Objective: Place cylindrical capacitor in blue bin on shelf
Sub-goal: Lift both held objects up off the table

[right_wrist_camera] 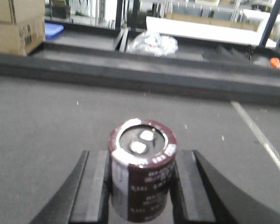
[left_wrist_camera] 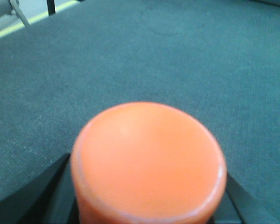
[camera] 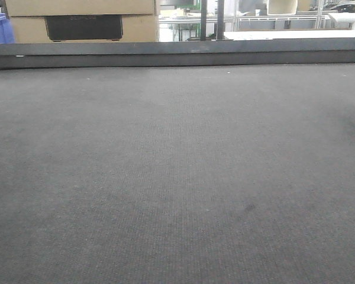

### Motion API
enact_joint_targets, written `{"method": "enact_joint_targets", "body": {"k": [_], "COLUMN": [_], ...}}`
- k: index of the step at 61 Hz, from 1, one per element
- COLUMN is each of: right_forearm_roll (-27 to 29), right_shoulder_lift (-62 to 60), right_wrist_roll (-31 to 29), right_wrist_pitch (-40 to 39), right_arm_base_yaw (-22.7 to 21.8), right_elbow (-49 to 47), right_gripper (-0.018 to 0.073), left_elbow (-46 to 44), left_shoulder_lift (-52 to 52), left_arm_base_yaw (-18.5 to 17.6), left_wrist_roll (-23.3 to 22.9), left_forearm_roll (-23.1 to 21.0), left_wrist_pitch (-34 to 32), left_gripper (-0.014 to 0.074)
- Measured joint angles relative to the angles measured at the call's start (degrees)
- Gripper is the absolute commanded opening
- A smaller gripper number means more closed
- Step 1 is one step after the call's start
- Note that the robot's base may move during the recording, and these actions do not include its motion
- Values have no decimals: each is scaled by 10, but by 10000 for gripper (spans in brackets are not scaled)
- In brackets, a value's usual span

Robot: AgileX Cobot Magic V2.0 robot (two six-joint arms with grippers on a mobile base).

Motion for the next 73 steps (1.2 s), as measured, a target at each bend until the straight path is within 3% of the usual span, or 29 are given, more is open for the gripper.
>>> {"method": "enact_joint_targets", "body": {"k": [11,19,26,37,51,73], "right_forearm_roll": [19,29,30,31,46,76], "right_shoulder_lift": [0,0,0,-24,-97,-225], "right_wrist_roll": [0,0,0,0,0,0], "right_wrist_pitch": [44,129,191,256,346,458], "right_arm_base_yaw": [0,0,0,7,33,48], "right_elbow": [-3,-30,-59,-71,-73,-73], "right_gripper": [-130,-130,-130,-131,-132,-132], "left_elbow": [-5,-33,-54,-63,-63,-63], "left_shoulder_lift": [-87,-170,-232,-324,-434,-590], "left_arm_base_yaw": [0,-3,-19,-58,-88,-91], "left_wrist_roll": [0,0,0,0,2,55], "left_forearm_roll": [41,98,125,158,144,80], "left_wrist_pitch": [99,237,344,454,597,782], "left_gripper": [-111,-111,-111,-111,-111,-111]}}
